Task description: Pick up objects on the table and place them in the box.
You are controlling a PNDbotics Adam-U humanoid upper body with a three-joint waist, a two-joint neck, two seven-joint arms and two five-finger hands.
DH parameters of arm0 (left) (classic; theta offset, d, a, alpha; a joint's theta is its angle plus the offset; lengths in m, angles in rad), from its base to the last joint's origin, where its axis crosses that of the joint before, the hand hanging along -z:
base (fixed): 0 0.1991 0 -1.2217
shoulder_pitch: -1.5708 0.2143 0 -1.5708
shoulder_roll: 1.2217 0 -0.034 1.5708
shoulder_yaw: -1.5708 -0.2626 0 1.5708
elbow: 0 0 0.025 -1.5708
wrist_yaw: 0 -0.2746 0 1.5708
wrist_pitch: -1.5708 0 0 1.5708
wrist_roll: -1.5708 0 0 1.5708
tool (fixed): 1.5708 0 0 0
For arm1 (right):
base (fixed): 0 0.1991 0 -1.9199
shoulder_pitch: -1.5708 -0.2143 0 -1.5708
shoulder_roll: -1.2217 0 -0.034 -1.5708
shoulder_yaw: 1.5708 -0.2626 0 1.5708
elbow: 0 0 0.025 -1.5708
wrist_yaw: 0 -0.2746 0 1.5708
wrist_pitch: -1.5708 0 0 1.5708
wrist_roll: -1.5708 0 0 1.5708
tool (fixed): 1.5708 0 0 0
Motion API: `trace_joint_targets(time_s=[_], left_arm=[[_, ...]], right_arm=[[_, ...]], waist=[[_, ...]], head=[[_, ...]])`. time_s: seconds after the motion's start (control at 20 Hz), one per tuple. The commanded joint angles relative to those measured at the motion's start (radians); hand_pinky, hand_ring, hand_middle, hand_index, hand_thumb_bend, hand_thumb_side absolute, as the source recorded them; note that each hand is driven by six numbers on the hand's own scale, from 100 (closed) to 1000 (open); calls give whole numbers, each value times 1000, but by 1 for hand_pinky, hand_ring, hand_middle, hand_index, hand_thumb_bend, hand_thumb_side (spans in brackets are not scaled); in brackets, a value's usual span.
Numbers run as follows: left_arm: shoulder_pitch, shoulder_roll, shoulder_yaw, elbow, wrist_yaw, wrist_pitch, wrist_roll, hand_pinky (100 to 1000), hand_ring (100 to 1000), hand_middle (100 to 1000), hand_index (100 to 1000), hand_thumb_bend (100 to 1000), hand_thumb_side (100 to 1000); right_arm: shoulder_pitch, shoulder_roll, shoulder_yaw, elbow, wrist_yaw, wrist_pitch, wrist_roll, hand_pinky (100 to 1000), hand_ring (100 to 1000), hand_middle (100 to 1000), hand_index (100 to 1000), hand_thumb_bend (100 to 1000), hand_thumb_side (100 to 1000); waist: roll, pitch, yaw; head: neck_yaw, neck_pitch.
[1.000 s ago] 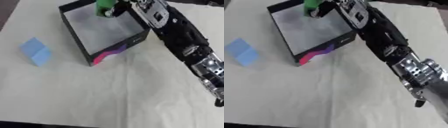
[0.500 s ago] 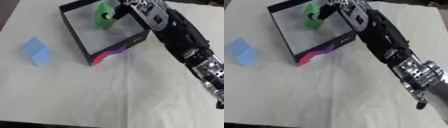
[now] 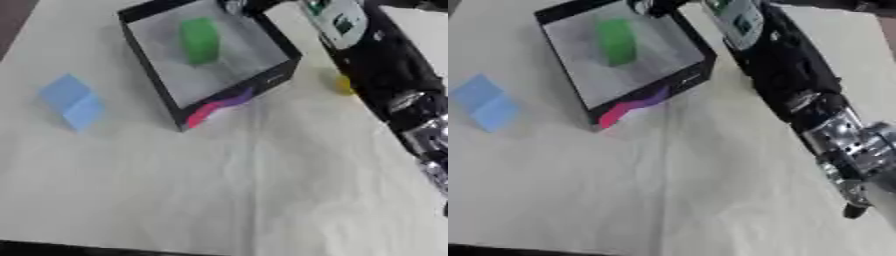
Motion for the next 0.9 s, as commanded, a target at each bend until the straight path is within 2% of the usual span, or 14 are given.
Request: trace_joint_targets(time_s=[0.05, 0.25, 0.35, 0.45, 0.65, 0.9], left_arm=[[4, 42, 20, 3, -6, -3, 17, 695, 602, 787, 820, 435, 510], [26, 62, 27, 16, -9, -2, 27, 694, 600, 787, 820, 434, 514], [34, 72, 31, 22, -10, -2, 31, 693, 598, 786, 819, 432, 516], [40, 82, 32, 30, -12, 0, 33, 692, 596, 786, 819, 430, 520], [43, 106, 31, 50, -16, 6, 30, 690, 593, 785, 819, 426, 524], [36, 165, 23, 90, -32, 28, 10, 689, 586, 785, 821, 424, 516]], right_arm=[[34, -139, -96, -172, -223, 51, -134, 957, 854, 809, 874, 100, 287], [192, -282, -199, -394, -469, 59, -306, 959, 857, 812, 873, 100, 302], [289, -321, -254, -488, -565, 53, -379, 957, 849, 805, 868, 100, 281], [382, -335, -303, -535, -635, 26, -440, 958, 847, 796, 861, 100, 266], [558, -320, -370, -549, -673, -74, -491, 957, 844, 793, 857, 100, 259], [719, -217, -402, -550, -688, -209, -528, 966, 851, 803, 862, 100, 279]], waist=[[14, -35, -11], [14, -39, -36], [16, -40, -49], [16, -40, -62], [14, -38, -81], [16, -31, -103]], head=[[26, 7], [58, 7], [76, 7], [92, 4], [113, -2], [143, -8]])
